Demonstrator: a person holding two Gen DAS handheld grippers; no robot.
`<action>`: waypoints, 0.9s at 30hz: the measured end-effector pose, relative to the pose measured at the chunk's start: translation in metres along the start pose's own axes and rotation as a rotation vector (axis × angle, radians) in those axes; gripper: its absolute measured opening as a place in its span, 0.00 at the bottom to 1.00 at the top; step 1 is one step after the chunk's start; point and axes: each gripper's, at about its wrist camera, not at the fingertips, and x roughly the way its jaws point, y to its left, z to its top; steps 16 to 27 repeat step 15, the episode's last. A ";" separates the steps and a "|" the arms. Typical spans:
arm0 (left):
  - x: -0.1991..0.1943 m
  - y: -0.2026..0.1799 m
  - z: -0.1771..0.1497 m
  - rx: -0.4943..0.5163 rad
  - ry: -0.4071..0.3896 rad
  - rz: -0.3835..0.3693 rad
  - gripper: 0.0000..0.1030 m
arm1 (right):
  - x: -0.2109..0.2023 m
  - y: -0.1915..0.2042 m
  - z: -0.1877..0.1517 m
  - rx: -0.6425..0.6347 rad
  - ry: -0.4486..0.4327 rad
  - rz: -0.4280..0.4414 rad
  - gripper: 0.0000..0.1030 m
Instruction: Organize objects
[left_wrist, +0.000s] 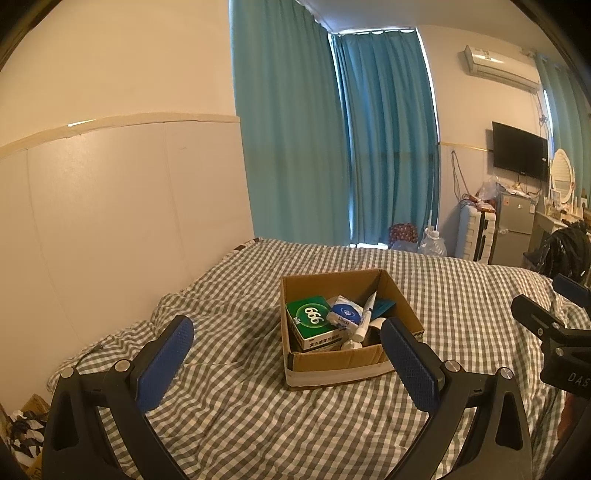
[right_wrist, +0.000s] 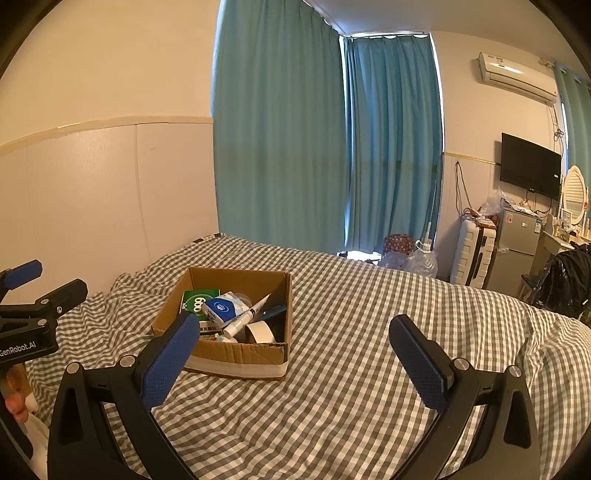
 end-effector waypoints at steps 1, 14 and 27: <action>0.000 0.000 0.000 0.001 0.001 -0.001 1.00 | 0.000 0.000 0.000 0.000 0.000 0.000 1.00; -0.003 0.000 -0.001 0.001 0.003 0.005 1.00 | 0.003 0.003 -0.001 -0.006 0.009 -0.002 1.00; -0.003 0.000 -0.001 0.001 0.004 0.000 1.00 | 0.003 0.003 -0.001 -0.006 0.010 -0.001 1.00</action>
